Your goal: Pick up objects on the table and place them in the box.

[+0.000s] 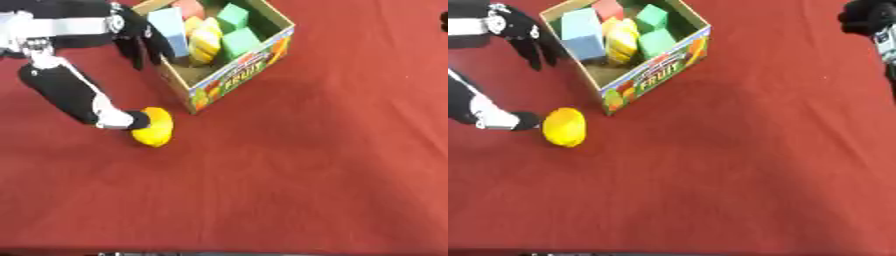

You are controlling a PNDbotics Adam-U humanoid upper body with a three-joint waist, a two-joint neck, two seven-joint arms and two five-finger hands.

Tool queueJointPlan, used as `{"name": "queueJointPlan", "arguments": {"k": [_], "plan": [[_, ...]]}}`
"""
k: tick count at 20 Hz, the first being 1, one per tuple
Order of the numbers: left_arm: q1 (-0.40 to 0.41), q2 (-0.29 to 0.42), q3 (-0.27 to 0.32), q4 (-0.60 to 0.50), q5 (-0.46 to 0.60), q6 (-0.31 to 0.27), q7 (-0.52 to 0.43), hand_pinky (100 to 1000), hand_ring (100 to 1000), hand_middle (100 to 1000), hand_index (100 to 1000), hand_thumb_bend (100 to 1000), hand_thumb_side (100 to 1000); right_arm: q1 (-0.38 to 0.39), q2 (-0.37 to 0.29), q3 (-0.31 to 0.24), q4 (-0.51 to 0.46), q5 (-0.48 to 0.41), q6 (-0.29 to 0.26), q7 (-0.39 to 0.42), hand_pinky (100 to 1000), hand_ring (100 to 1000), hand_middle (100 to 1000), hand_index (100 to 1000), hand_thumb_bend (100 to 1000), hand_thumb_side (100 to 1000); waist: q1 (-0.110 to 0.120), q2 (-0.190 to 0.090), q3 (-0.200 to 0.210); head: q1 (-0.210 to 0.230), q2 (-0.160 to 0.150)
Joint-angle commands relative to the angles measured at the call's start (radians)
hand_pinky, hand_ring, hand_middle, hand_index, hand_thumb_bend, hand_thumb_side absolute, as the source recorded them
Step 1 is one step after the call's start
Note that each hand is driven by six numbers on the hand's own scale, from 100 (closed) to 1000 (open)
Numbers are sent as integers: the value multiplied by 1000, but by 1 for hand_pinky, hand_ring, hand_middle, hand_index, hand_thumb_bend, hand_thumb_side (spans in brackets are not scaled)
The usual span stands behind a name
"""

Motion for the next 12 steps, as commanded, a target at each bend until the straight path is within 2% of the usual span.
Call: {"name": "queueJointPlan", "arguments": {"k": [1, 5, 8, 10, 12], "plan": [[-3, 27, 4, -18, -17, 20, 0, 773, 686, 697, 859, 490, 211, -9, -11, -11, -15, -2, 0, 1, 792, 752, 686, 776, 100, 574, -2, -17, -1, -3, -10], [3, 8, -12, -18, -66, 23, -18, 773, 688, 698, 846, 510, 192, -10, -5, -10, -15, -5, 1, 2, 792, 752, 686, 775, 100, 575, -5, -17, -4, 7, -8], [12, 0, -32, -18, -161, -13, -60, 786, 717, 731, 839, 555, 162, -12, -1, -9, -15, -8, 3, 3, 792, 751, 686, 775, 100, 577, -4, -19, -7, 15, -5], [24, -6, -37, -18, -232, -40, -92, 789, 723, 736, 840, 556, 153, -12, 1, -9, -15, -10, 4, 4, 792, 751, 686, 775, 100, 577, -3, -20, -10, 19, -5], [37, -17, -39, -14, -270, -43, -116, 788, 725, 734, 841, 550, 152, -14, 3, -9, -15, -12, 4, 4, 793, 751, 686, 775, 100, 578, -3, -20, -13, 24, -7]]}}
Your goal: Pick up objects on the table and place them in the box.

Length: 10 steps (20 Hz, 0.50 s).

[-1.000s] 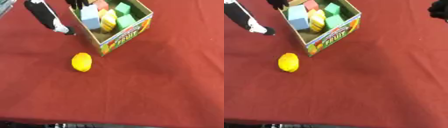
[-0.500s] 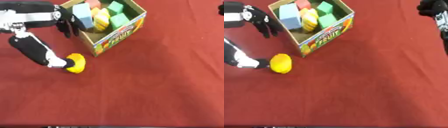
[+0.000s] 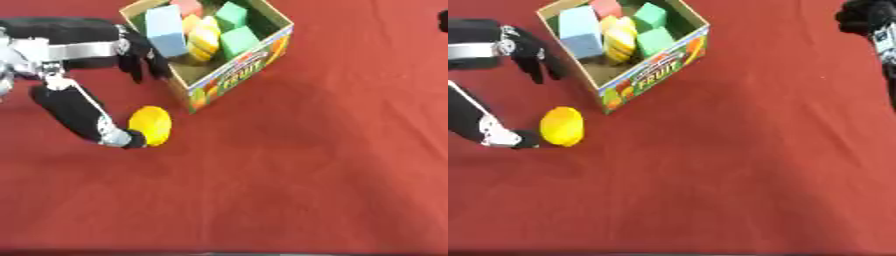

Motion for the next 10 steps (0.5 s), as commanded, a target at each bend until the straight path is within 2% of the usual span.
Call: {"name": "queueJointPlan", "arguments": {"k": [1, 6, 7, 8, 10], "plan": [[0, -4, 2, 0, -65, -6, -39, 788, 726, 735, 841, 550, 147, -13, -12, -9, -15, -10, 2, 2, 793, 751, 687, 775, 100, 578, 1, -20, -5, 10, -8], [5, -46, -22, 85, -115, -24, -56, 788, 732, 732, 835, 546, 136, -16, -6, -10, -15, -14, 1, 3, 793, 752, 687, 775, 100, 578, -3, -18, -15, 20, -15], [7, -52, -25, 105, -126, -31, -55, 788, 733, 732, 833, 507, 110, -17, -5, -10, -15, -14, 2, 3, 793, 752, 687, 775, 100, 577, -4, -17, -16, 20, -16], [8, -59, -27, 126, -138, -38, -51, 788, 734, 732, 833, 536, 135, -17, -3, -10, -15, -15, 2, 2, 793, 752, 687, 775, 100, 579, -5, -16, -17, 21, -17], [9, -73, -28, 168, -159, -51, -35, 788, 738, 739, 833, 513, 127, -19, -1, -10, -15, -16, 2, 3, 793, 752, 687, 775, 100, 579, -7, -14, -19, 23, -21]]}}
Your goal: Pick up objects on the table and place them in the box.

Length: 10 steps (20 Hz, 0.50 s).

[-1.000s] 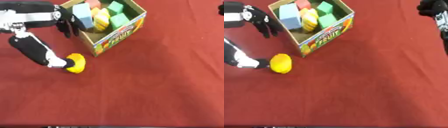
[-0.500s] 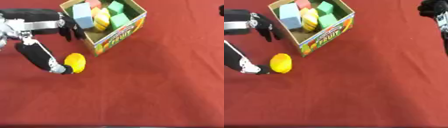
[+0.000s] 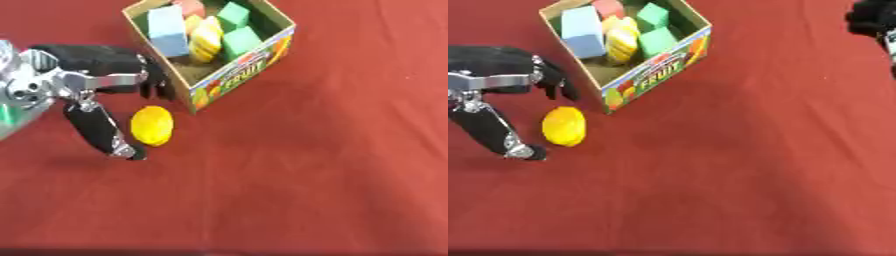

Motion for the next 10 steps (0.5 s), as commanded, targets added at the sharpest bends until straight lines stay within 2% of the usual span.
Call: {"name": "queueJointPlan", "arguments": {"k": [1, 6, 10], "plan": [[-8, -7, 5, 57, -37, -21, 18, 790, 741, 743, 833, 508, 125, -12, -11, -10, -15, -12, 0, 1, 793, 752, 687, 775, 100, 579, -2, -13, -3, 4, -15], [-2, -30, 1, 131, -83, -63, 42, 808, 773, 783, 840, 486, 108, -13, -5, -8, -15, -11, 1, 4, 793, 751, 685, 774, 100, 580, -7, -4, -3, 6, -26], [4, -41, 4, 163, -90, -82, 48, 791, 751, 756, 827, 445, 100, -15, 0, -8, -15, -11, 3, 4, 793, 752, 685, 774, 100, 583, -9, 3, -1, 8, -29]]}}
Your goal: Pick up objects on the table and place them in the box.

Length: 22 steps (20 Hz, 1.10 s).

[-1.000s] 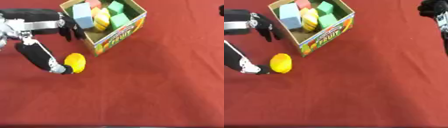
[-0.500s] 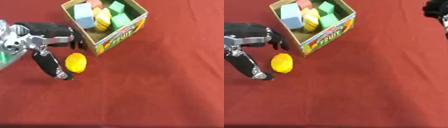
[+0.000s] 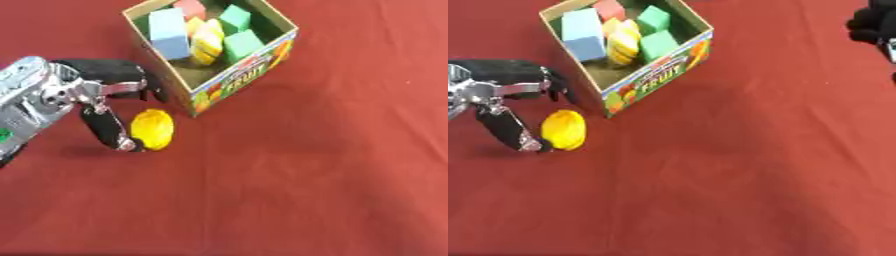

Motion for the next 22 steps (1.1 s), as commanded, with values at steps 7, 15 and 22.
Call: {"name": "queueJointPlan", "arguments": {"k": [7, 15, 22], "plan": [[-2, -2, 9, 19, 41, -12, 43, 733, 654, 626, 746, 192, 100, -7, -7, -10, -15, -7, 3, -4, 793, 752, 685, 774, 100, 584, -4, -10, 1, 4, -13], [8, 7, 23, -5, 65, 9, 97, 701, 603, 581, 683, 157, 100, -3, -3, -12, -15, -8, 5, -8, 793, 752, 685, 774, 100, 586, -6, -13, 6, 2, -13], [16, 58, 67, -127, 82, 27, 90, 691, 601, 567, 666, 232, 100, 4, -11, -14, -15, -8, -1, -10, 794, 752, 686, 774, 100, 582, -5, -23, 9, -3, -11]]}}
